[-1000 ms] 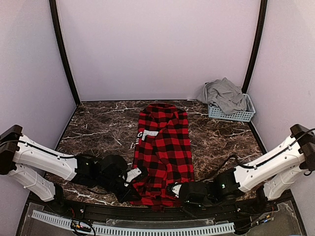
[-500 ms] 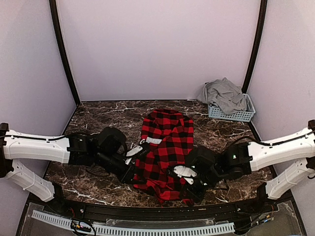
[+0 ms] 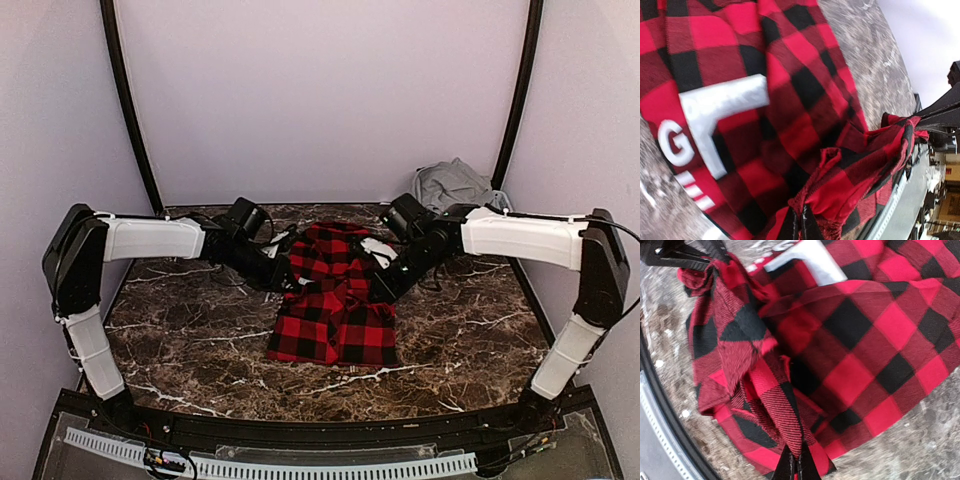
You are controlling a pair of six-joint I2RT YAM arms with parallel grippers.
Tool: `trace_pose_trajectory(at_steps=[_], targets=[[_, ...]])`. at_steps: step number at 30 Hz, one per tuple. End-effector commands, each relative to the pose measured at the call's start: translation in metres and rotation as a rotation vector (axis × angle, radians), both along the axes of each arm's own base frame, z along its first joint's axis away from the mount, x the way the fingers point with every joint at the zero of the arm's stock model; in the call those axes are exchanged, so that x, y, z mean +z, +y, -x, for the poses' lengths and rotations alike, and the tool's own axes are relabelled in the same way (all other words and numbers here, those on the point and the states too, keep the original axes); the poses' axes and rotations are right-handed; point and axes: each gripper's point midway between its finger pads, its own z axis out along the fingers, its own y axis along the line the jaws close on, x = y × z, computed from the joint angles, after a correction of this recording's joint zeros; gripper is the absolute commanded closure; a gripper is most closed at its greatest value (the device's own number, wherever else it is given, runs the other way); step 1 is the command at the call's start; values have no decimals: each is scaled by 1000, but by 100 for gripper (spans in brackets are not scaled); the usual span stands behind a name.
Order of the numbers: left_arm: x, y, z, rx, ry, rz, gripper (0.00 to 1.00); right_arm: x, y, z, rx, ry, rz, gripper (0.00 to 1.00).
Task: Fold and stack the long sleeve shirts
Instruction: Fold the rectangle-folded shirt at the center of the board, then smooth out the 2/3-rectangle-folded shirt at the center of the board.
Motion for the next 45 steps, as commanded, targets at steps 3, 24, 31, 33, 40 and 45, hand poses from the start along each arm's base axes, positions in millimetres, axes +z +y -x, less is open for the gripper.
trace_pose_trajectory(at_steps=[3, 24, 31, 33, 40, 45], targets=[[-9, 7, -52, 66, -4, 6, 100, -25, -8, -46, -16, 39, 0, 100], [16, -11, -119, 145, -190, 92, 48, -31, -43, -96, -217, -34, 4, 38], [48, 20, -121, 286, -356, 72, 38, -15, -28, -68, -231, -83, -106, 39], [58, 35, -116, 349, -404, 77, 34, -9, -13, -54, -199, -95, -143, 39], [68, 35, -67, 318, -427, 185, 25, -13, 34, -30, -124, -49, -236, 41], [39, 9, -32, 230, -366, 201, 26, -47, 40, -36, -126, -15, -192, 43]])
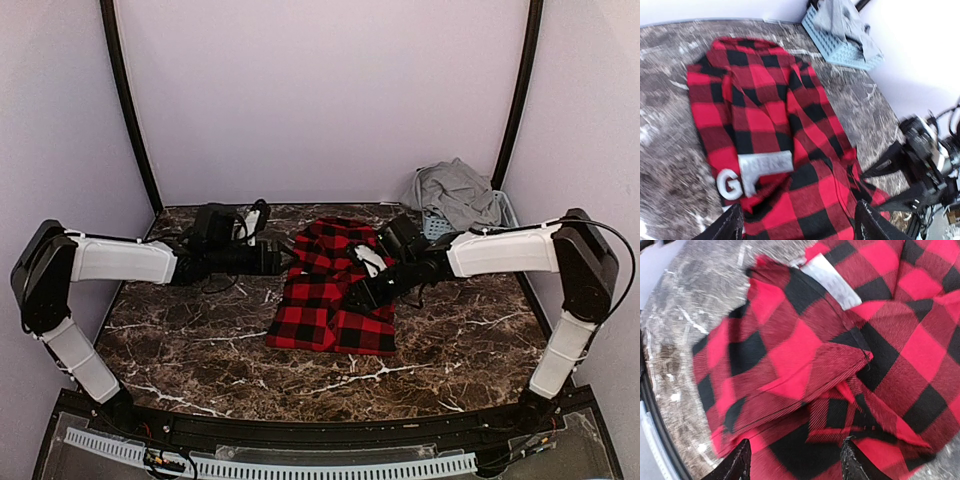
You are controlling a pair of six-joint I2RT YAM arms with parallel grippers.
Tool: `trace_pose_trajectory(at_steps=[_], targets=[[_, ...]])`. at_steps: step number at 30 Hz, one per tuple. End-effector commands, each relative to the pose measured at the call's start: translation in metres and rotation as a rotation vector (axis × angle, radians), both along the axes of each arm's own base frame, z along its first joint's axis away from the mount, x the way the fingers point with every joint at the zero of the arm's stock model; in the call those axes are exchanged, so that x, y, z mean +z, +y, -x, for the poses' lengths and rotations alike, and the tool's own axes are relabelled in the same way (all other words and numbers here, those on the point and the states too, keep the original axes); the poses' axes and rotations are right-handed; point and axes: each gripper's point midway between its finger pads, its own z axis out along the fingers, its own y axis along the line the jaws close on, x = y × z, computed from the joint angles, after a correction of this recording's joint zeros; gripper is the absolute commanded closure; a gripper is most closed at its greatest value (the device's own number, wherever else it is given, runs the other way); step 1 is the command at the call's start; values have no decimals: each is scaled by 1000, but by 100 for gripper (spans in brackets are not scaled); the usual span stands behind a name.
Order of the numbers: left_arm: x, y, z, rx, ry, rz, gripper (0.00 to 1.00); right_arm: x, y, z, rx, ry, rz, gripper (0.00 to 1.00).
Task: Fold and stack the long sleeve shirts
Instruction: Smooth out the 2/3-rectangle-folded shirt at the center of the board.
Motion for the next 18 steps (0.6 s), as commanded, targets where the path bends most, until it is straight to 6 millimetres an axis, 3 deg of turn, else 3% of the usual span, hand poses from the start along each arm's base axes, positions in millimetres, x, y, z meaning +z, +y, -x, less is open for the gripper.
trace_pose_trajectory(at_steps=[1, 7, 14, 18], targets=[[-29, -24, 30, -80, 47, 20, 26, -26, 8, -11, -18, 16, 13, 43], [-85, -56, 53, -143, 99, -49, 30, -61, -26, -26, -128, -32, 179, 42], [-132, -47, 65, -122, 101, -233, 31, -70, -74, -37, -204, -141, 406, 39], [-149, -34, 68, -89, 79, -356, 31, -66, -86, -39, -226, -167, 464, 38]])
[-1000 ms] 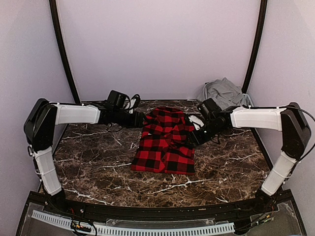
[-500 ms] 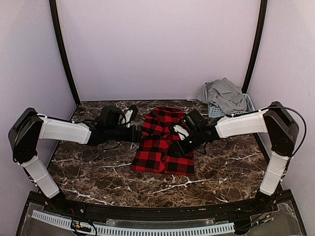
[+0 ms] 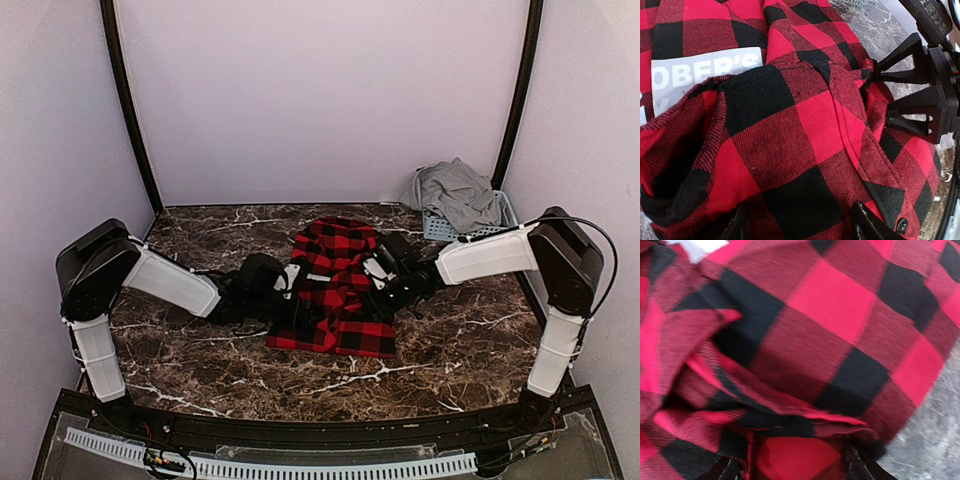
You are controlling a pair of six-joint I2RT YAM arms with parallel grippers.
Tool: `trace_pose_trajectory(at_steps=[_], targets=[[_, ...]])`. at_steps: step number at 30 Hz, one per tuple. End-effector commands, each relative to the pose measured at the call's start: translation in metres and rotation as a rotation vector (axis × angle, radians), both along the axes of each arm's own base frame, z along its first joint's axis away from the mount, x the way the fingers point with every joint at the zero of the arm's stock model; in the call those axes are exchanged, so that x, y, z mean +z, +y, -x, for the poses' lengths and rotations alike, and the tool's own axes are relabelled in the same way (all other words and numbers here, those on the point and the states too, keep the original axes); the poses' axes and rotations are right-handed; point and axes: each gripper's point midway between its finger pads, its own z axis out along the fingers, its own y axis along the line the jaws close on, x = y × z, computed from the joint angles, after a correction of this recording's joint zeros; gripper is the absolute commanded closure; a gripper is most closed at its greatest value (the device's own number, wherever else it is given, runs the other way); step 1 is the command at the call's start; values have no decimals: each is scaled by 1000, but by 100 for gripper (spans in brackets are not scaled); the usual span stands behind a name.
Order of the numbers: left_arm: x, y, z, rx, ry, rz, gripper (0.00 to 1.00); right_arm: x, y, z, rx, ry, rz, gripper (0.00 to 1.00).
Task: Fold and stack the long sleeve shirts
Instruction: Smooth out the 2/3-rectangle-folded shirt at the center of the board.
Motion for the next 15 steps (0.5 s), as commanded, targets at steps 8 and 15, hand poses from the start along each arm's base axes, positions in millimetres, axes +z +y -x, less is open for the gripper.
trace_pose_trajectory(at_steps=[8, 15], targets=[[-14, 32, 0, 87, -179, -333, 30, 65, 7, 31, 54, -63, -188, 38], [19, 31, 1, 109, -234, -257, 27, 63, 30, 82, 119, 10, -325, 39]])
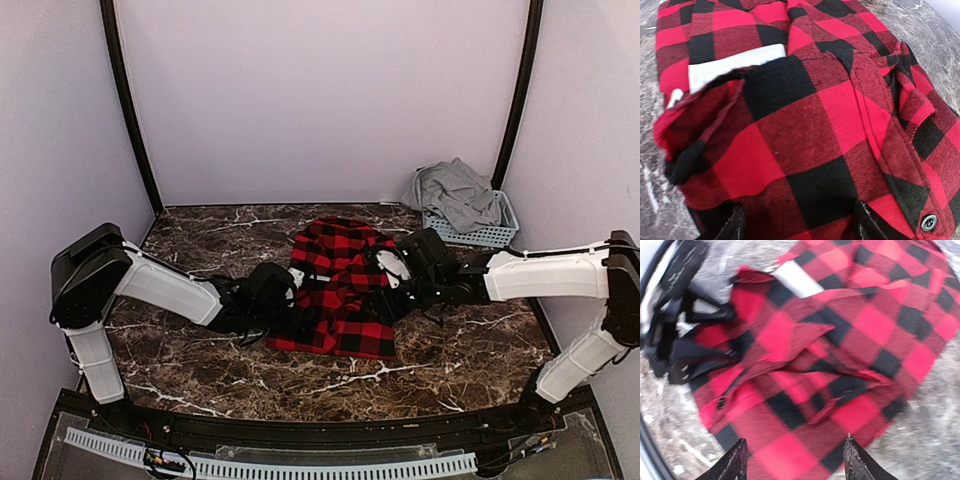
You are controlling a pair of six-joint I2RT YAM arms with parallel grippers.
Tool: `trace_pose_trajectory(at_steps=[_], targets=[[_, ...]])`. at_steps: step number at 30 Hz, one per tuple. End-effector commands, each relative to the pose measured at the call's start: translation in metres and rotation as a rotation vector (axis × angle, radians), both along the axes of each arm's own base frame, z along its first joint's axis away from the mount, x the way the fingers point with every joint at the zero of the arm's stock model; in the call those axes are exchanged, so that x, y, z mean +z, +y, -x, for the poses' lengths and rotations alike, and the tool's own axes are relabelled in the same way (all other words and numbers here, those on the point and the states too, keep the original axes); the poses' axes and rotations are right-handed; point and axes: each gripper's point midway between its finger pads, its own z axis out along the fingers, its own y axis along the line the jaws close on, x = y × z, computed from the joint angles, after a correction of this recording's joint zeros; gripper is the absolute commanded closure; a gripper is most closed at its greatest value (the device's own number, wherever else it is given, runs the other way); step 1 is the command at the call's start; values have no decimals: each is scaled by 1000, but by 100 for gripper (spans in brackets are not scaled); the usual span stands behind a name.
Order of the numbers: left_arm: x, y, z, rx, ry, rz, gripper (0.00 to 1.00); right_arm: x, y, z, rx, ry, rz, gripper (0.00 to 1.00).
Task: Fold and stack the long sleeve shirts
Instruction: Smooth out the 2/3-rectangle-folded shirt at the center of the board.
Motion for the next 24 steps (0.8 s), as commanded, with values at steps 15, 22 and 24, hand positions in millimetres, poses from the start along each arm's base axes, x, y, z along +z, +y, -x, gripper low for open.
trace_pose_trajectory(at_steps=[15, 22, 24], targets=[[15, 39, 38, 27, 34, 18, 24, -96, -25, 59, -78, 160, 183, 41], [-16, 56, 58, 43, 76, -81, 25, -112, -29, 74, -76, 158, 252, 40], [-22, 60, 63, 46, 78, -116, 26, -116, -26, 82, -54, 162, 266, 40]])
